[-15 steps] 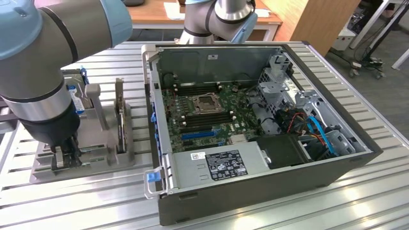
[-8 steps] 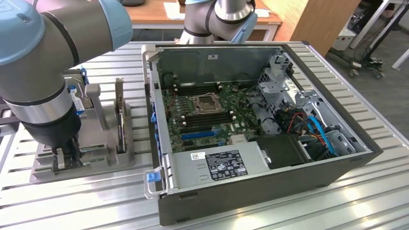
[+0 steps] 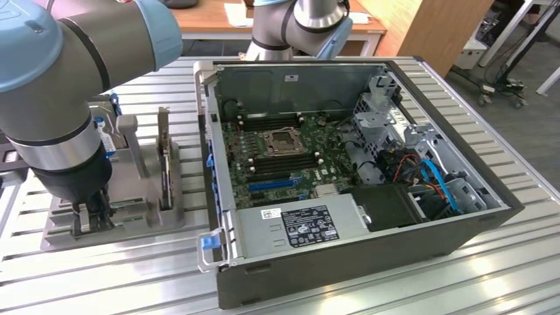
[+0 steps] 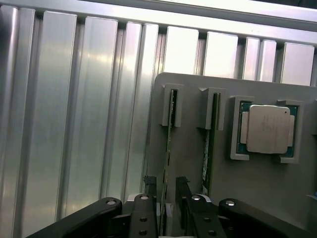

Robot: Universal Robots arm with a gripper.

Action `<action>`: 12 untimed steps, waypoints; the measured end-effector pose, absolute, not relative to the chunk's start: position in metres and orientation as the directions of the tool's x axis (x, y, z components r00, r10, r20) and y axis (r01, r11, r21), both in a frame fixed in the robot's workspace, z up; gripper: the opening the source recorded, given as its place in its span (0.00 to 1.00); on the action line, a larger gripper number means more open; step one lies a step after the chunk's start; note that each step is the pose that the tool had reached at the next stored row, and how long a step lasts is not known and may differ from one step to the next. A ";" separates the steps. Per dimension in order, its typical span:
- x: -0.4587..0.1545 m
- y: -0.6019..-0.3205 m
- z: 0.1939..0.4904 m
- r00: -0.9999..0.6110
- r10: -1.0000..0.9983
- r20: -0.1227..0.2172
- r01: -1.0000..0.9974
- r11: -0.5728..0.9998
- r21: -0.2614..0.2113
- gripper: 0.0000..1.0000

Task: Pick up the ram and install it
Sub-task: 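Pick up the ram and move it above insertion slot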

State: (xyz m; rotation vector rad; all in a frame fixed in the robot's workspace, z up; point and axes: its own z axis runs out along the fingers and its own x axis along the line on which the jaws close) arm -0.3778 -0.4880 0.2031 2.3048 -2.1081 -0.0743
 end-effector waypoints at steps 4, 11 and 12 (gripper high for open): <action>-0.375 -0.488 0.203 0.089 -0.996 -0.023 -0.995 -0.089 0.045 0.29; -0.373 -0.488 0.202 0.088 -0.996 -0.023 -0.995 -0.089 0.045 0.29; -0.372 -0.488 0.202 0.089 -0.996 -0.023 -0.995 -0.090 0.045 0.29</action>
